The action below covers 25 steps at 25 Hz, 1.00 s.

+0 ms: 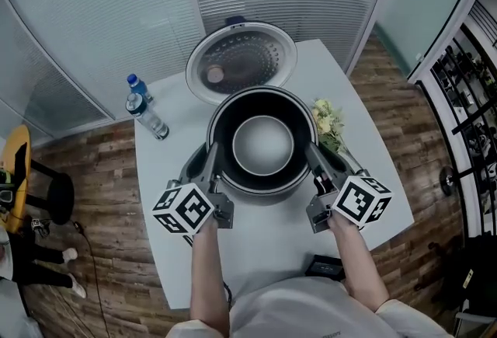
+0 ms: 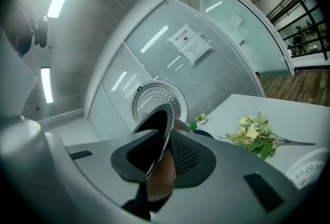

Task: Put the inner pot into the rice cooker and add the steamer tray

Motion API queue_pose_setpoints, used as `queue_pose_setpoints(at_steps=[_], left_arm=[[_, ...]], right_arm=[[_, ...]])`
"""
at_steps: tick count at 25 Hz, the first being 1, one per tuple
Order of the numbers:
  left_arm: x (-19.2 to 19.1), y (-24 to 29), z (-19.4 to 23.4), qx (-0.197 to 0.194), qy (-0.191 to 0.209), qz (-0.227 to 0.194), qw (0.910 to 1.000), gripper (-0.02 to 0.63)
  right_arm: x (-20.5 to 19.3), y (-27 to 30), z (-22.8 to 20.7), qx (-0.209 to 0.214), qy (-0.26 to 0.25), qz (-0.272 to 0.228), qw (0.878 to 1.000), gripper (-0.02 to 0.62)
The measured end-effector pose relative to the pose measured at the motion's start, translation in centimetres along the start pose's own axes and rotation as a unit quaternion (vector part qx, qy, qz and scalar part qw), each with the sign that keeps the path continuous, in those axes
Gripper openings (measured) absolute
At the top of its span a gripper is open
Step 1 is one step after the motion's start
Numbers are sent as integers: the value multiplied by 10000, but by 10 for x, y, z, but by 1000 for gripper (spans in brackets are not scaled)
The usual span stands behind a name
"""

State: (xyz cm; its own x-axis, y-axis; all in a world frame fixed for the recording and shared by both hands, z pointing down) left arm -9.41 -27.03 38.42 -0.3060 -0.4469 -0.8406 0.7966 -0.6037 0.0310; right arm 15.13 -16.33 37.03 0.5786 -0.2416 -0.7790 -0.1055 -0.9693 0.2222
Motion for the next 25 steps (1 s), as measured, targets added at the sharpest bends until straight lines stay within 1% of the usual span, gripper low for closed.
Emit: queue_pose_setpoints(at_steps=[10,16,25], left_arm=[[-12,16,19,127,-118,232,9996,78],[-23,21,31,189,-182,468,9986,80],[-33,27,37,281,-109,675,9973,83]], right_arm=[[-8,21,-17,-144,168,254,9994,80],[-17,31,-27,-160,230,430,9987,81],[-26,40,-39,-281,96,743,9968,84]])
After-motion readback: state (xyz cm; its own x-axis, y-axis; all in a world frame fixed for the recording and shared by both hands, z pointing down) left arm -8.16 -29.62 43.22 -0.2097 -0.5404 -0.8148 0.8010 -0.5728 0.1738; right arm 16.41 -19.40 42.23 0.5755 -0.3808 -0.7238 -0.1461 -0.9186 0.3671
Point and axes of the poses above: the fingertips, and each gripper's own axes: y forward along the fingers, z to its left, x out of its top, the point moved 5 cm from there along -y, backward along the fingers, and after that the axes turned 8 degrees about -x, right-handed, at the moved point
